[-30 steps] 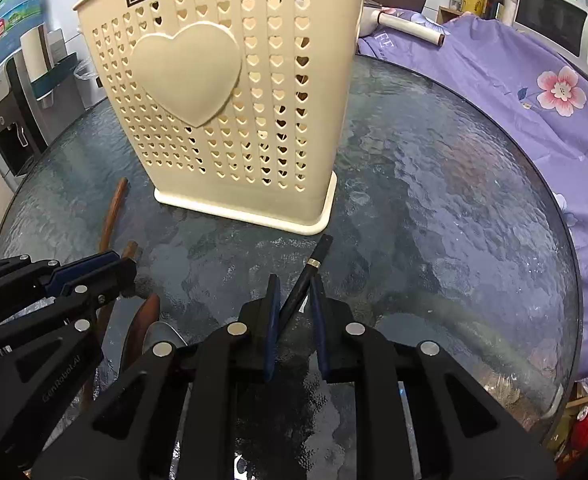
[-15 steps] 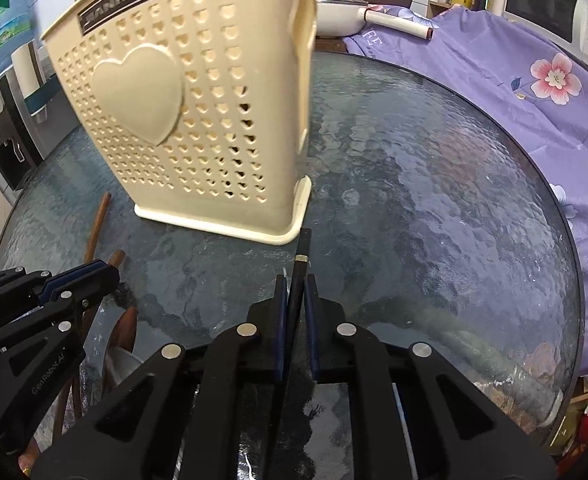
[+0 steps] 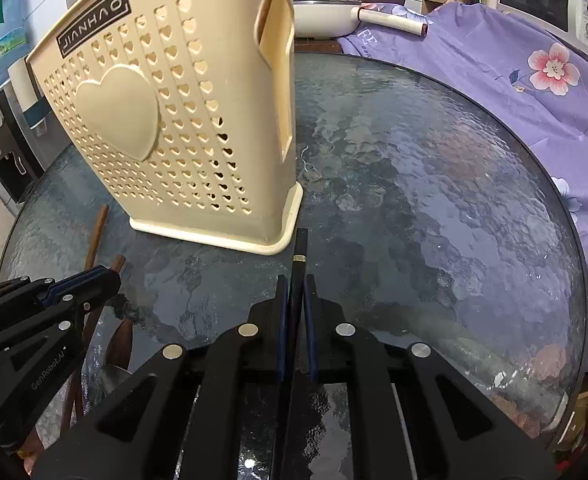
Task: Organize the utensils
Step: 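Lift both held chopsticks upright toward the caddy, then carry both chopsticks over the caddy and lower them toward its openings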
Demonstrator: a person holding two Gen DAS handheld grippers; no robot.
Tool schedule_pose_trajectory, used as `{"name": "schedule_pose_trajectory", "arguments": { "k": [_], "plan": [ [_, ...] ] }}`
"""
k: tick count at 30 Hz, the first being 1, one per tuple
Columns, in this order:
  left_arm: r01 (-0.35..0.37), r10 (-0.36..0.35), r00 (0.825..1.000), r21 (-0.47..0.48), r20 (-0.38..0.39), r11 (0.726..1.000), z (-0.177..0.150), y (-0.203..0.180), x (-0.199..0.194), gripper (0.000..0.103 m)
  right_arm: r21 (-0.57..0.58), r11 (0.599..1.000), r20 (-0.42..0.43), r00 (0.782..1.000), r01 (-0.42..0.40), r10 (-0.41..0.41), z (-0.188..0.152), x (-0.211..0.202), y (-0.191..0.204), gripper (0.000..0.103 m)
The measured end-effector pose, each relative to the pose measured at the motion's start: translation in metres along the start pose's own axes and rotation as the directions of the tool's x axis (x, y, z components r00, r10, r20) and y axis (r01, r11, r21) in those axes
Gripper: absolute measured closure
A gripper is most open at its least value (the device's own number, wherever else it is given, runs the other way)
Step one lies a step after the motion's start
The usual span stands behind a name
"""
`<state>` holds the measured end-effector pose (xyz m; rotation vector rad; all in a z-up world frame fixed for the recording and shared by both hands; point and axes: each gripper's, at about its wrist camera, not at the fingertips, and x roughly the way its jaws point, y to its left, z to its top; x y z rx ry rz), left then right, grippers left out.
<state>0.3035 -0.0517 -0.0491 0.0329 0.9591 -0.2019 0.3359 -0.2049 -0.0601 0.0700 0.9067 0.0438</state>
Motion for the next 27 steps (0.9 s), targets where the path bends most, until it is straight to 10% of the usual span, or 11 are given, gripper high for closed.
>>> {"name": "schedule_pose_trajectory", "arguments": {
  "k": [12, 27],
  "plan": [
    [0.039, -0.036, 0.997, -0.044, 0.067, 0.998, 0.011, 0.017, -0.022, 0.096, 0.075, 0.992, 0.063, 0.994, -0.099, 0.094, 0.007, -0.017, -0.019, 0.095],
    [0.148, -0.124, 0.972, -0.110, 0.200, 0.983, 0.024, 0.043, -0.084, 0.096, 0.105, 0.933, 0.234, 0.920, -0.344, 0.313, 0.023, -0.083, -0.045, 0.095]
  ]
}}
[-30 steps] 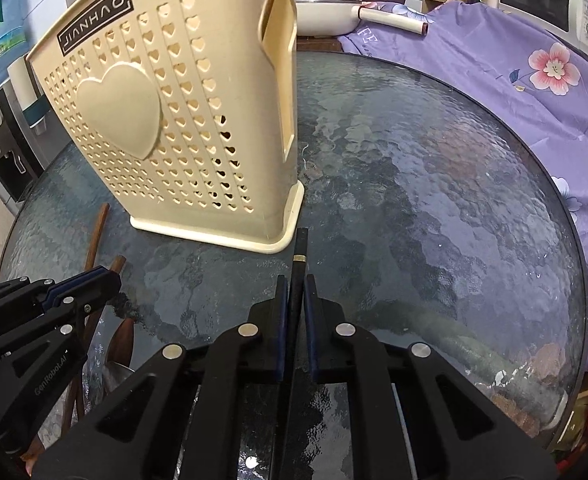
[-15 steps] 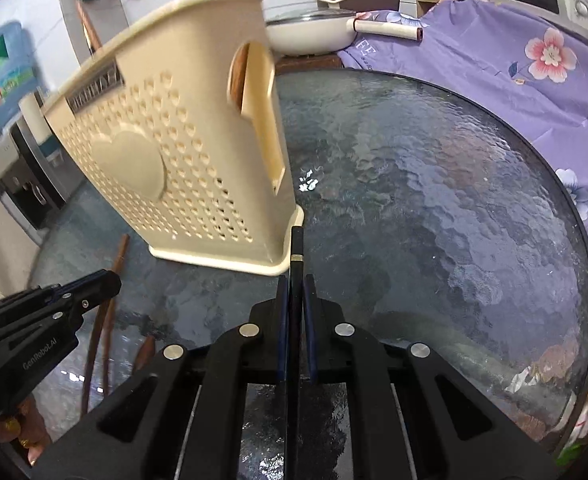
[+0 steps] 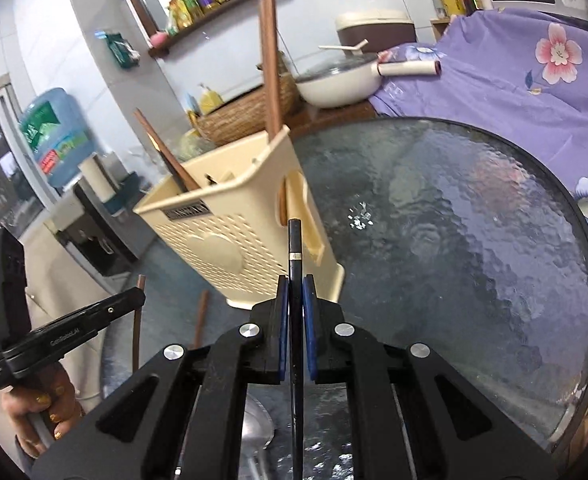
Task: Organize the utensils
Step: 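Carry both chopsticks over the caddy and lower them toward its openings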
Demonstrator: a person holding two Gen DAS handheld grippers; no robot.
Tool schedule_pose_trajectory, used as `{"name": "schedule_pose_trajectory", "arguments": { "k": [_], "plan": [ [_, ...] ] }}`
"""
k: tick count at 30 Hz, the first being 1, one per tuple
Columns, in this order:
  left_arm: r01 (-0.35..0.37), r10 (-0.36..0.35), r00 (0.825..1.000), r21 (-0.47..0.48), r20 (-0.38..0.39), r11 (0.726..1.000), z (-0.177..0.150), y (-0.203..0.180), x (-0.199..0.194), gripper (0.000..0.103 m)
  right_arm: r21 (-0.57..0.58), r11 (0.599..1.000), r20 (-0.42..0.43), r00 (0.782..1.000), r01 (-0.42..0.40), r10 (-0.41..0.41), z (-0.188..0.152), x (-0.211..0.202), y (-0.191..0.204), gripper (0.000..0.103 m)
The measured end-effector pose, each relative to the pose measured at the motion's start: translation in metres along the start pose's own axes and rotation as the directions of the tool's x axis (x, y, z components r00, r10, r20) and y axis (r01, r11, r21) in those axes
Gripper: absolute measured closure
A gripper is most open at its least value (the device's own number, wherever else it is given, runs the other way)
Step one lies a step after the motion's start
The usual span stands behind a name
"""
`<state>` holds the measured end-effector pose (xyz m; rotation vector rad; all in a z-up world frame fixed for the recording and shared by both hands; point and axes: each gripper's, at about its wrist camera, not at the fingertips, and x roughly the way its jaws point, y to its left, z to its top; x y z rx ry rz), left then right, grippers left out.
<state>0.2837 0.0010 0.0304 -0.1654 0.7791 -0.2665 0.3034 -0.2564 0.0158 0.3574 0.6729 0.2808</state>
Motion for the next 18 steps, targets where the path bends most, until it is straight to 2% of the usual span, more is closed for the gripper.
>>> {"name": "schedule_pose_trajectory", "arguments": {
  "k": [9, 18],
  "plan": [
    [0.021, -0.022, 0.997, 0.022, 0.080, 1.000, 0.010, -0.003, -0.038, 0.096, -0.016, 0.995, 0.057, 0.994, -0.094, 0.095, 0.010, -0.037, 0.012, 0.095],
    [0.033, -0.038, 0.992, 0.045, 0.122, 0.998, 0.014, -0.009, -0.060, 0.096, -0.116, 0.984, 0.129, 0.980, -0.135, 0.149, 0.012, -0.079, 0.038, 0.095]
  ]
}}
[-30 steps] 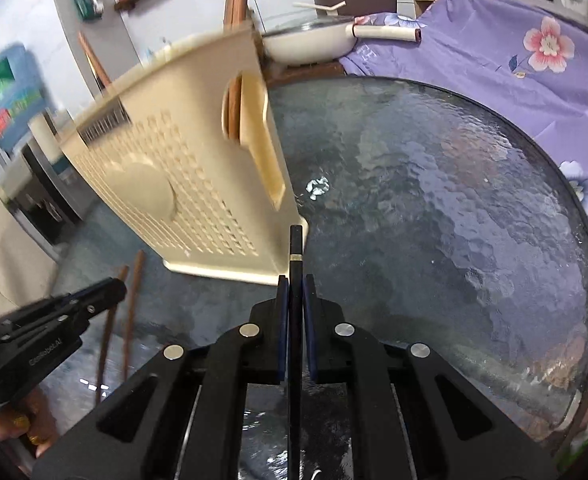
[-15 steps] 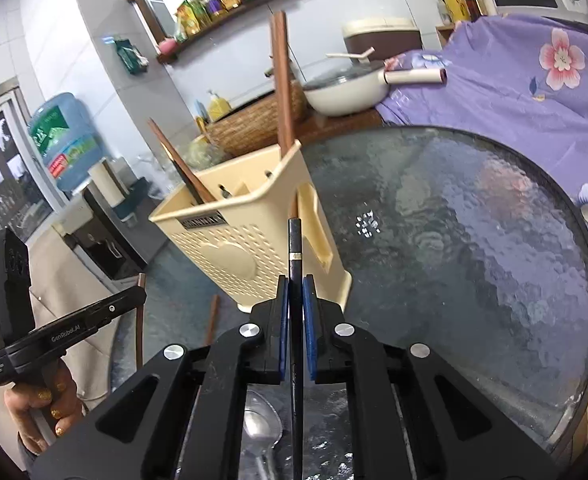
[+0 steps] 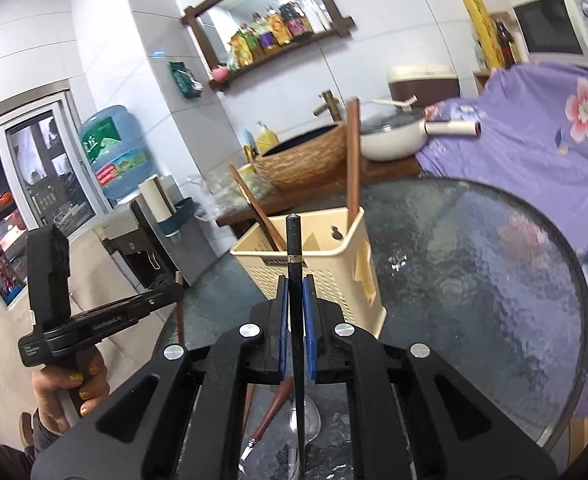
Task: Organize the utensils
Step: 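Carry both chopsticks over the caddy and lower them toward its openings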
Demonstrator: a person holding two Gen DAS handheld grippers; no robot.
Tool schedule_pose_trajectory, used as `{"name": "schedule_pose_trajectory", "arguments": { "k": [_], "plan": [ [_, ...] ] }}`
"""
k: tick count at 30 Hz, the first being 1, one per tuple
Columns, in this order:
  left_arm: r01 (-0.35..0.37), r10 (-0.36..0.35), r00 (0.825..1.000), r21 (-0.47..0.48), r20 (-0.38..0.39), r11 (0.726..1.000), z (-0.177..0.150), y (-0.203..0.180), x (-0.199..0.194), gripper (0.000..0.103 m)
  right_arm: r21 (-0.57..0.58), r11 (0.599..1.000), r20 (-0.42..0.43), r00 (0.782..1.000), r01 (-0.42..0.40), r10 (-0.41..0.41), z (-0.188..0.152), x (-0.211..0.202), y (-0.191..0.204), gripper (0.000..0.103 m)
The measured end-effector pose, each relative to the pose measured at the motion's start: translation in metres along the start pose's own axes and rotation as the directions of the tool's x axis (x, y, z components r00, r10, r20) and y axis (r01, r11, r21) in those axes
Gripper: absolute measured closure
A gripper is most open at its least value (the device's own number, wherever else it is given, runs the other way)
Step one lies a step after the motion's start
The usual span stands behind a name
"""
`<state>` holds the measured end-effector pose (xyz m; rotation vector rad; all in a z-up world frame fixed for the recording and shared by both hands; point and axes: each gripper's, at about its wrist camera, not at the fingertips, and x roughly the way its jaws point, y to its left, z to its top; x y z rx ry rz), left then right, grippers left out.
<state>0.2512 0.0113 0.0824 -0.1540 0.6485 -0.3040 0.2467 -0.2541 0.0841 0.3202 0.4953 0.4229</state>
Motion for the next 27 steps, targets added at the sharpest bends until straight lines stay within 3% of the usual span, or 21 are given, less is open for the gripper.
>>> {"name": "schedule_pose_trajectory", "arguments": {
  "k": [27],
  "plan": [
    [0.018, -0.023, 0.993, 0.050, 0.114, 0.999, 0.035, -0.011, -0.048, 0.096, -0.135, 0.990, 0.025, 0.998, -0.047, 0.051, 0.045, -0.012, 0.053, 0.095]
  ]
}}
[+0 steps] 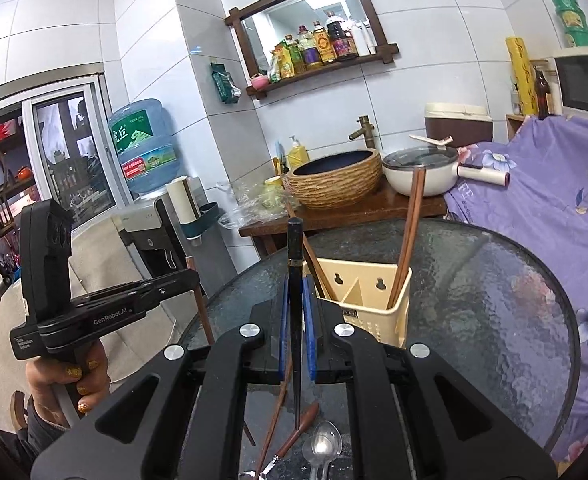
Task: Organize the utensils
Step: 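Carry both chopsticks over the caddy and lower them toward its openings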
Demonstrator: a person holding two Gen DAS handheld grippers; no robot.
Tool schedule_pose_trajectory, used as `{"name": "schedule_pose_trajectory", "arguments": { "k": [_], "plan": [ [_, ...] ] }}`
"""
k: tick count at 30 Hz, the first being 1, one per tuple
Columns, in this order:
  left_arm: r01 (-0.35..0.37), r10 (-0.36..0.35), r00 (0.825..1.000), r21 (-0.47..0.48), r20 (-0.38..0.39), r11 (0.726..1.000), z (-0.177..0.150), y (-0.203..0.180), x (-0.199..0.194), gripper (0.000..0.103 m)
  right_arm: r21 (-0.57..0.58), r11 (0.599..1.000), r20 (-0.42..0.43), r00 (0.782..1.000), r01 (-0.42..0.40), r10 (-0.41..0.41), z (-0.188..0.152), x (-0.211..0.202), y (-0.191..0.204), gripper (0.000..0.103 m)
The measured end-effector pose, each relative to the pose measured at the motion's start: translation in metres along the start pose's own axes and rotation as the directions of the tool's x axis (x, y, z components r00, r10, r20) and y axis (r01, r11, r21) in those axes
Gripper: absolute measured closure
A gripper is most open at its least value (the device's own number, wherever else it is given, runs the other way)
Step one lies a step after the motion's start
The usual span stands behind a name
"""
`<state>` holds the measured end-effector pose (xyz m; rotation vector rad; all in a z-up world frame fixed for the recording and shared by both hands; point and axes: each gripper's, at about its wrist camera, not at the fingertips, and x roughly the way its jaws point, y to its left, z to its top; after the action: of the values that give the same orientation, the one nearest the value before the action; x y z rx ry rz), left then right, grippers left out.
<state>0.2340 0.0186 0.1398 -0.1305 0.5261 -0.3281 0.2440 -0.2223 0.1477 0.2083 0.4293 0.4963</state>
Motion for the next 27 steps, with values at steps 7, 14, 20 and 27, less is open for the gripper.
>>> {"name": "schedule_pose_trajectory", "arguments": {
  "k": [7, 14, 20, 27],
  "plan": [
    [0.014, -0.015, 0.999, 0.024, 0.033, 1.000, 0.033, -0.011, -0.006, 0.096, -0.053, 0.998, 0.022, 1.000, 0.015, -0.014, 0.030, -0.007, 0.011, 0.095],
    [0.016, -0.017, 0.998, 0.019, 0.064, 1.000, 0.070, -0.016, -0.009, 0.096, -0.067, 0.997, 0.053, 0.998, 0.028, -0.025, 0.063, -0.014, 0.012, 0.095],
    [-0.009, 0.010, 0.993, -0.009, 0.116, 1.000, 0.102, -0.018, -0.008, 0.096, -0.056, 0.998, 0.074, 0.997, 0.041, -0.037, 0.091, -0.012, 0.009, 0.095],
    [-0.049, 0.056, 0.988, -0.047, 0.147, 0.998, 0.127, -0.022, 0.010, 0.096, -0.029, 0.995, 0.115, 0.989, 0.097, -0.093, 0.122, -0.004, -0.002, 0.095]
  ]
}}
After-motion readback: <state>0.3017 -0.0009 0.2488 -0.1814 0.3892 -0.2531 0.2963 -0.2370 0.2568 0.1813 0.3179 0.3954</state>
